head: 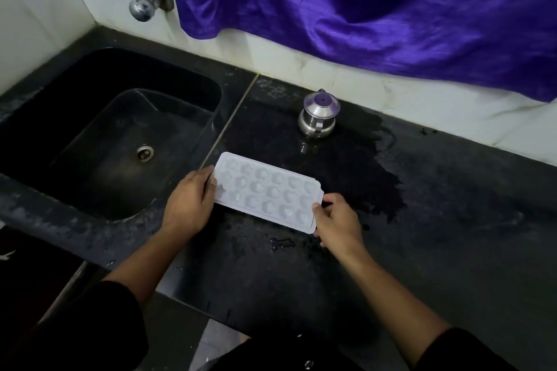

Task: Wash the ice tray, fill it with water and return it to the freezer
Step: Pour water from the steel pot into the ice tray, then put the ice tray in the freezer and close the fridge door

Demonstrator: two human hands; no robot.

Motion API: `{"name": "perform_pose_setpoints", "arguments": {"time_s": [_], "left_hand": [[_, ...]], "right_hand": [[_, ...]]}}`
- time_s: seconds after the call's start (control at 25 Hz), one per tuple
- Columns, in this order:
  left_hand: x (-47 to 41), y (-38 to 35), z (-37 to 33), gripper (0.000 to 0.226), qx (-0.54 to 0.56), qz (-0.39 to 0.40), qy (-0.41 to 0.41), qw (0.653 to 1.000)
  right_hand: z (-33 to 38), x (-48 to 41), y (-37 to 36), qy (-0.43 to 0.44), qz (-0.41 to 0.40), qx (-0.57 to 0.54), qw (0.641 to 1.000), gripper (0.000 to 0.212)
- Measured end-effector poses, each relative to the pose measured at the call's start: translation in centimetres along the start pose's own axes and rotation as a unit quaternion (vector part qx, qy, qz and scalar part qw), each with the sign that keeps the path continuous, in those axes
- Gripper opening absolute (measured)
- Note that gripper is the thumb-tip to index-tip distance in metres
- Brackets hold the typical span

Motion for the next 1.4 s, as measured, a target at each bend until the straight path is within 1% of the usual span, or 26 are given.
{"name": "perform_pose_setpoints", "arguments": {"time_s": [0.04,0.12,0.2,0.24,0.32,0.4,0.48,0.6,0.72,0.84,0.96,1.16,1.24,1.4], "left_hand": [[0.0,-0.2,0.0,0.042,0.010,0.006,0.009,1.000],[0.3,-0.4,0.3,0.038,0.033,0.010,0.030,0.999],[1.1,-0.4,0.6,0.036,0.067,0.010,0.047,0.997],[1.9,-0.3,0.6,0.035,0.096,0.003,0.058,0.994],[3.6,-0.1,0.9,0.033,0.175,-0.015,0.091,0.980],[5.4,0.2,1.5,0.029,0.253,-0.046,0.131,0.957],[7.0,0.6,2.5,0.022,0.334,-0.082,0.158,0.926],[9.4,1.4,3.7,0.014,0.441,-0.130,0.174,0.871],[12.4,3.7,4.8,0.015,0.505,-0.186,0.176,0.824],[15.4,5.8,6.7,0.027,0.561,-0.205,0.175,0.783],[18.9,8.5,9.5,0.036,0.579,-0.236,0.175,0.760],[26.5,12.8,16.4,0.040,0.579,-0.293,0.193,0.736],[29.8,14.1,19.7,0.042,0.581,-0.323,0.206,0.718],[36.2,16.2,24.8,0.038,0.579,-0.379,0.220,0.688]], "right_hand": [[0.1,-0.1,0.0,0.005,0.009,0.004,1.000,0.007],[0.3,-0.3,0.2,0.018,0.019,0.006,1.000,0.015],[0.7,-0.5,0.8,0.033,0.026,-0.002,0.999,0.013],[1.0,-0.5,1.1,0.045,0.029,-0.011,0.998,0.010],[2.1,-0.4,1.6,0.070,0.036,-0.040,0.996,0.013],[3.6,-0.1,1.9,0.095,0.045,-0.066,0.992,0.013],[5.4,0.1,1.8,0.121,0.058,-0.089,0.987,0.011],[8.3,0.9,0.9,0.146,0.083,-0.119,0.979,0.008],[11.2,2.2,-1.3,0.156,0.103,-0.137,0.973,0.007],[14.3,3.6,-4.8,0.166,0.130,-0.142,0.967,0.010],[17.3,5.7,-9.3,0.164,0.162,-0.143,0.963,0.016],[21.7,10.4,-18.9,0.180,0.219,-0.122,0.951,0.024],[23.2,12.6,-23.1,0.191,0.242,-0.103,0.946,0.028],[25.6,16.8,-31.1,0.207,0.293,-0.076,0.931,0.034]]}}
Point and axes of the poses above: each hand's wrist, its own x-axis away from the middle knuckle, its own y-axis out of the back of the hand, z = x × y, the point moved 9 cm from there along -x, towards the middle knuckle, and after that the axes turned 8 degrees about z, right-handed, at the moved point
